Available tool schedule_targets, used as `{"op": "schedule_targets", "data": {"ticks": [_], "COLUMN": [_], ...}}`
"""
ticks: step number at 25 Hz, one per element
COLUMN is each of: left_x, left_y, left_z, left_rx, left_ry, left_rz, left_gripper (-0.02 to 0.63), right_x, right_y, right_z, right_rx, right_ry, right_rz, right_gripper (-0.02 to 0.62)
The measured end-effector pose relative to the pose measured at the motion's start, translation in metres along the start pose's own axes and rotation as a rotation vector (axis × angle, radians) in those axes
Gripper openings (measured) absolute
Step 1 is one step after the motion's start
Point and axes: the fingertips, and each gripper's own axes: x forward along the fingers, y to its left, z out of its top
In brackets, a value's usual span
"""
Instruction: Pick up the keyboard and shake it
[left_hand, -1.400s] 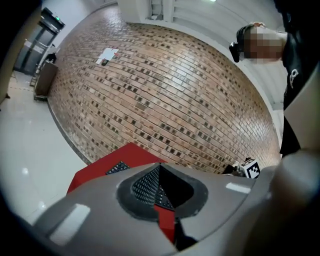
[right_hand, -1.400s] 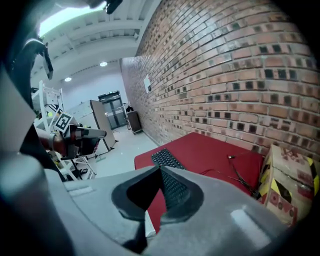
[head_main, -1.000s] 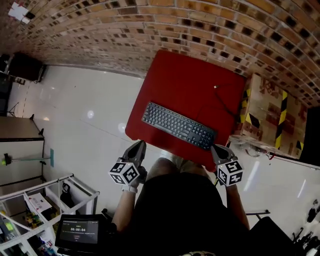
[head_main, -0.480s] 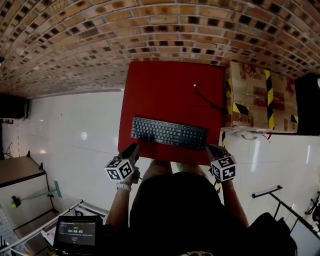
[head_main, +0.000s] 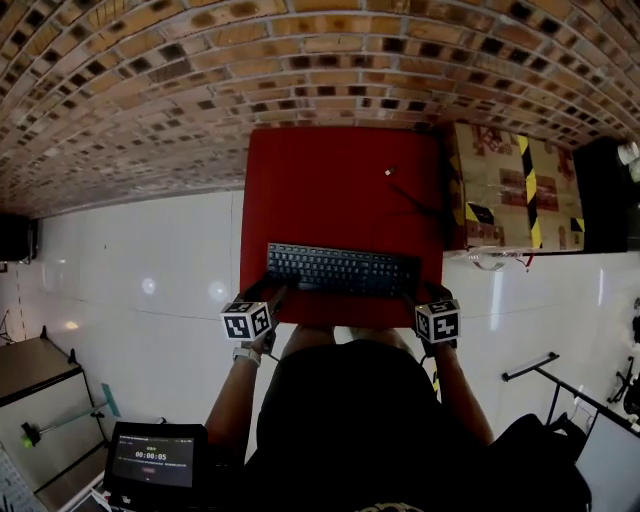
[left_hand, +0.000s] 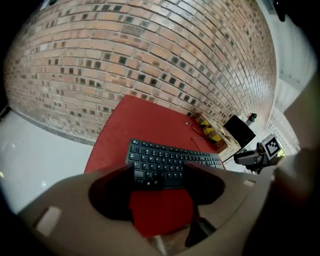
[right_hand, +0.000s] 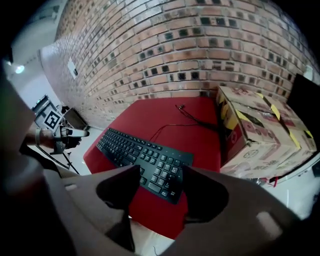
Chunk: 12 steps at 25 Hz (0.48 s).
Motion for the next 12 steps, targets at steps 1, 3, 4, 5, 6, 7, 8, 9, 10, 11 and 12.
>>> {"op": "schedule_targets", "data": {"ticks": [1,3,4,5,6,7,8,9,10,11,12], "left_x": [0.005,0.016,0.021,0.026,0.031,0.037,0.043,0.05,0.056,0.061,0.066], "left_y": [0.006,0.016,0.019,0.022,0.025,0.027,0.029,0.03,0.031,0.031,0.031], "left_z": [0.0,-0.004,-0.006,-0.007,-0.007,-0.007,-0.006,-0.006,-0.006,-0.006,-0.007], "left_rx": [0.015,0.034,0.043,0.056,0.071,0.086,0.099,0.111,0.122,0.135,0.152], "left_ry": [0.017,0.06,0.082,0.104,0.126,0.148,0.171,0.195,0.22,0.244,0.266], "left_rz": [0.004,-0.005,-0.011,-0.016,-0.021,-0.026,-0.031,-0.036,-0.041,-0.042,-0.04], "left_gripper": [0.324,0.344,0.344,0.35,0.356,0.359,0.365,0.373,0.379,0.385,0.393], "right_x": [0.005,0.013,0.017,0.022,0.027,0.033,0.039,0.045,0.051,0.056,0.06], "right_y": [-0.003,-0.01,-0.013,-0.015,-0.016,-0.017,-0.018,-0.019,-0.019,-0.019,-0.019], "right_z": [-0.002,-0.01,-0.015,-0.021,-0.025,-0.029,-0.032,-0.034,-0.037,-0.039,-0.04], "right_rx": [-0.001,0.024,0.051,0.083,0.111,0.134,0.15,0.158,0.162,0.165,0.167], "right_ry": [0.017,0.051,0.07,0.088,0.106,0.122,0.138,0.155,0.172,0.189,0.206], "right_rz": [-0.025,-0.065,-0.076,-0.079,-0.078,-0.076,-0.076,-0.077,-0.077,-0.077,-0.077], "right_gripper": [0.266,0.311,0.329,0.345,0.357,0.36,0.371,0.374,0.38,0.384,0.388]}}
